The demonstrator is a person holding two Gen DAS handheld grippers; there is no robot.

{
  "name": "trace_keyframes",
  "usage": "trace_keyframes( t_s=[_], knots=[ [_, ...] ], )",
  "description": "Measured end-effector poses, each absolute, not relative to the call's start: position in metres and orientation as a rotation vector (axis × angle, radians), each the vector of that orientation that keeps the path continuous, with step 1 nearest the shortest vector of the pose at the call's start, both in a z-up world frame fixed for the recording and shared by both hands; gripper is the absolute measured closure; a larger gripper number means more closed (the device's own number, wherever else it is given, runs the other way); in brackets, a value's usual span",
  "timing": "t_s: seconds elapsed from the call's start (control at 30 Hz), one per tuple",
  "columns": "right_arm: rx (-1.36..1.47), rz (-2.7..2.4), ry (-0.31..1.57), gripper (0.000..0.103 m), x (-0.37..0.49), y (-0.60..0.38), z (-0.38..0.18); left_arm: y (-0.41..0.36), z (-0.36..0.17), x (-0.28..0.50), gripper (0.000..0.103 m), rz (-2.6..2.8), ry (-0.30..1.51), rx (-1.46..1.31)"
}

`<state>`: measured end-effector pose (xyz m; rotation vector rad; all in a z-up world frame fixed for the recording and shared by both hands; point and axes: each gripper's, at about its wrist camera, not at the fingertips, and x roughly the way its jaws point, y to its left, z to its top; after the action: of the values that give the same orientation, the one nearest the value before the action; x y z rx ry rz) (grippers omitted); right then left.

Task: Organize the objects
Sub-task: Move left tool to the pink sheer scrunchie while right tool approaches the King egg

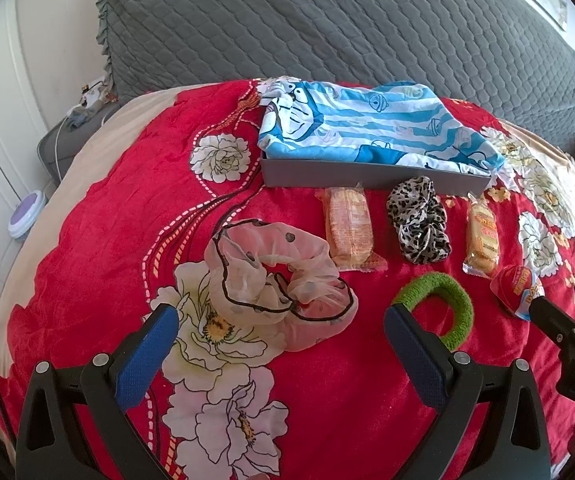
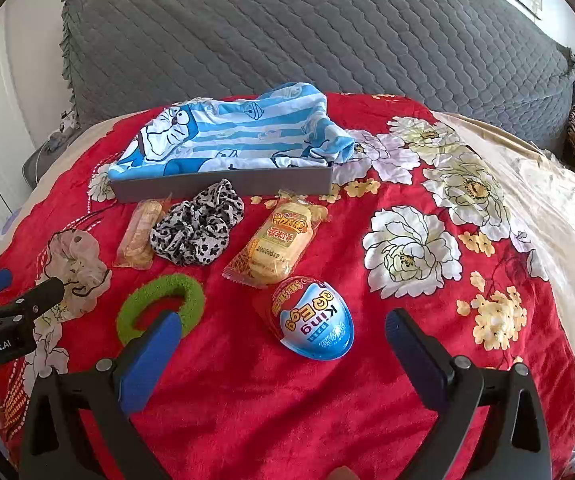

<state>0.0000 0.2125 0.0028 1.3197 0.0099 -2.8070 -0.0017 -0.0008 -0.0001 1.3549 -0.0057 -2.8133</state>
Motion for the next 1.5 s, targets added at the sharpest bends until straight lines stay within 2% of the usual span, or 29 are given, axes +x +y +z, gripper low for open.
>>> trace_keyframes(
  t_s=[0.57, 1.0, 1.5],
  knots=[
    [1.327, -2.784, 0.020, 0.000, -0.003, 0.214, -0.005, -0.002, -0.008, -0.007, 0.001, -2.792, -0.007, 1.363],
    [1.342, -2.781, -0.004, 0.000, -0.013, 0.219, -0.008, -0.009, -0.013, -0.022, 0.001, -2.754, 0.062, 1.371],
    [1.385, -2.713, 0.050, 0.000, -0.028, 0.219, -0.028, -0.015, -0.033, -0.039, 0.001, -2.716, 0.023, 1.418]
  ],
)
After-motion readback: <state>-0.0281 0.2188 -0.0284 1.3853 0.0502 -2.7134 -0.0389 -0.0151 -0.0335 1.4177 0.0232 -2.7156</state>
